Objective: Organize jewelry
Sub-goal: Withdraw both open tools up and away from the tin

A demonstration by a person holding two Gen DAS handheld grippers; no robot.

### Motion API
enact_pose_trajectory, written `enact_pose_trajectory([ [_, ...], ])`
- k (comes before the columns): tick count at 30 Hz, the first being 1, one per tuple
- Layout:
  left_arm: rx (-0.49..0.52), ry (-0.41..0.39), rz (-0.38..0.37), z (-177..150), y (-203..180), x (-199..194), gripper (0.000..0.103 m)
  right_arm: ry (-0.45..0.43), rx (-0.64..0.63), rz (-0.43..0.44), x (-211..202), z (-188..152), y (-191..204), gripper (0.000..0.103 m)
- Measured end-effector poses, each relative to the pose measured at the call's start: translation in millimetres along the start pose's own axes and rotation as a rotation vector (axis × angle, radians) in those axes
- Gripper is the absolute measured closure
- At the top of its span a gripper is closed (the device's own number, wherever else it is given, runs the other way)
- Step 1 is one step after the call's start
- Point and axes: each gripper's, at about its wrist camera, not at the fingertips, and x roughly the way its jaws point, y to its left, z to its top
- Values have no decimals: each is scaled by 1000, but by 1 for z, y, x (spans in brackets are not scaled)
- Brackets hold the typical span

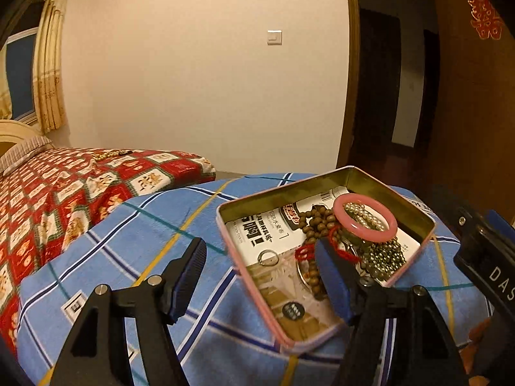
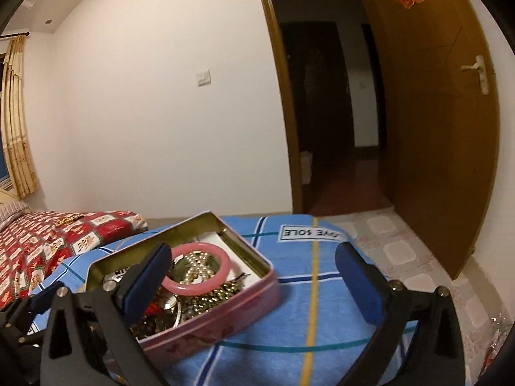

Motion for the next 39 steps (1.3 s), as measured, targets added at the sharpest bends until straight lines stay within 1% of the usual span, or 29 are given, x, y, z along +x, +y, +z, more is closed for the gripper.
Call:
enact_pose_trajectory([
  [8, 13, -34, 41, -13, 1, -27, 33, -37, -60, -15, -26, -9, 5, 0],
  [14, 15, -55, 56, -22, 2, -45, 33, -75, -100, -11, -49, -18, 10, 0],
  [17, 17, -62, 66, -25, 1, -51, 33, -90, -86, -3, -58, -21, 7, 0],
  [22, 20, -71, 75, -29, 1, -58, 31, -144, -38, 6, -72, -23, -1, 0],
  [28, 25, -91, 83, -30, 1, -64, 28, -151, -17, 2, -75, -23, -3, 0],
  [39, 31, -100, 91, -31, -1, -67, 27, -165, -37, -3, -79, -24, -1, 0],
])
